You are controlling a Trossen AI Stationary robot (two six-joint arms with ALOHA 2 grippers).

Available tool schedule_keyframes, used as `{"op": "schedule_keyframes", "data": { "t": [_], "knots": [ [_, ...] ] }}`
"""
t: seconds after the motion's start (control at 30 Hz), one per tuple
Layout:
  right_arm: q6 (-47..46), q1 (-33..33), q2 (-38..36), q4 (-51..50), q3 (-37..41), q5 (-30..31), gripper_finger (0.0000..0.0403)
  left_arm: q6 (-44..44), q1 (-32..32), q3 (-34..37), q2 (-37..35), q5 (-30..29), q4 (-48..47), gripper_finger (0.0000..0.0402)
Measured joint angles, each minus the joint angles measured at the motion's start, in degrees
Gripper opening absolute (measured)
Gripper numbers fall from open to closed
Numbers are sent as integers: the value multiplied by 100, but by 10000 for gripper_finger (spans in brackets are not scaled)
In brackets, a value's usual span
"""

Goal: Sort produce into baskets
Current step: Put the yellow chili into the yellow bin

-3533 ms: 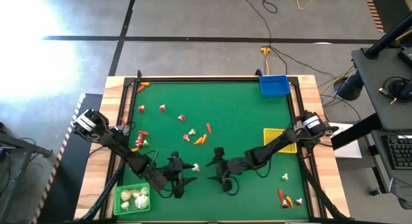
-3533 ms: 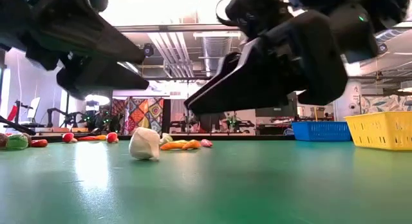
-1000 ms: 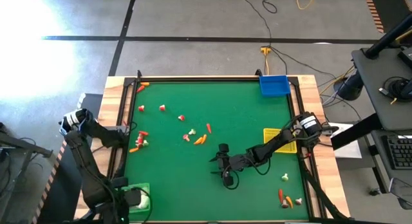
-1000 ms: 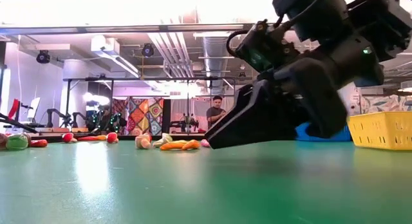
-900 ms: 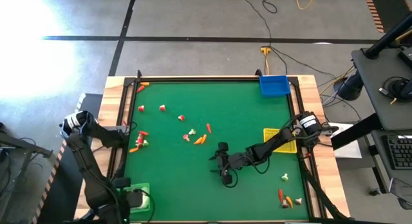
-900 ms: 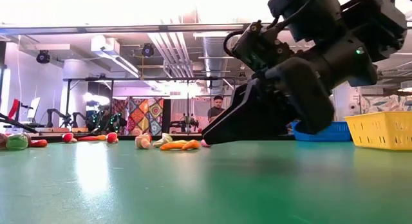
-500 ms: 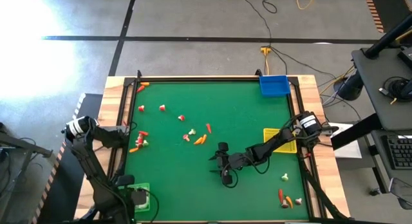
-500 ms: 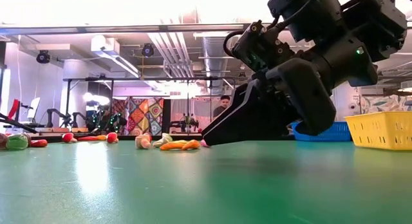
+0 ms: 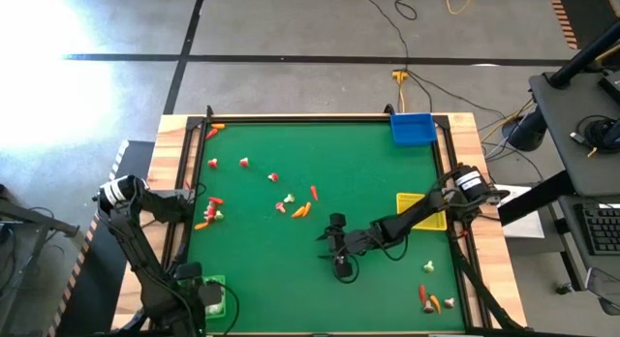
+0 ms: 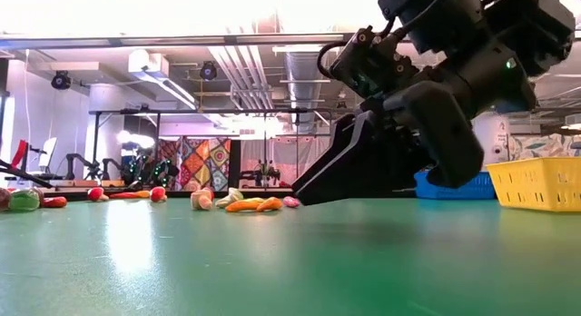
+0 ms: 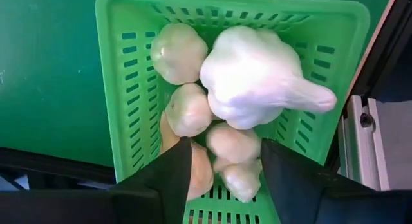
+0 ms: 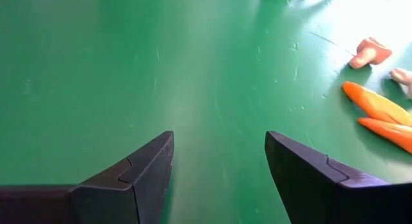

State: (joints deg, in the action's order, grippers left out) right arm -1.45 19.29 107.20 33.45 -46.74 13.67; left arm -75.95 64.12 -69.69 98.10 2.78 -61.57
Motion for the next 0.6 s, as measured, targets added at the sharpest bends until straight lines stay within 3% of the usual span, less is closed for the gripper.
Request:
{"op": "schedule_keyframes", "data": {
  "t": [0.2,0.3,0.5,0.6],
  "knots": [
    [-132,7,-632,-989,-9,274,237,86,-231,-241,-29,124,-596,189],
    [-158,7,-960,-1335,-9,701,237,672,-610,-578,-33,-275,-1117,186],
    [-557,24,-1216,-1497,0,1033,237,2637,-1644,-1044,-41,-2956,-1182,176],
    [-739,95,-1212,-1508,0,1034,237,3916,-2216,-998,-42,-3670,-740,168]
  ]
}}
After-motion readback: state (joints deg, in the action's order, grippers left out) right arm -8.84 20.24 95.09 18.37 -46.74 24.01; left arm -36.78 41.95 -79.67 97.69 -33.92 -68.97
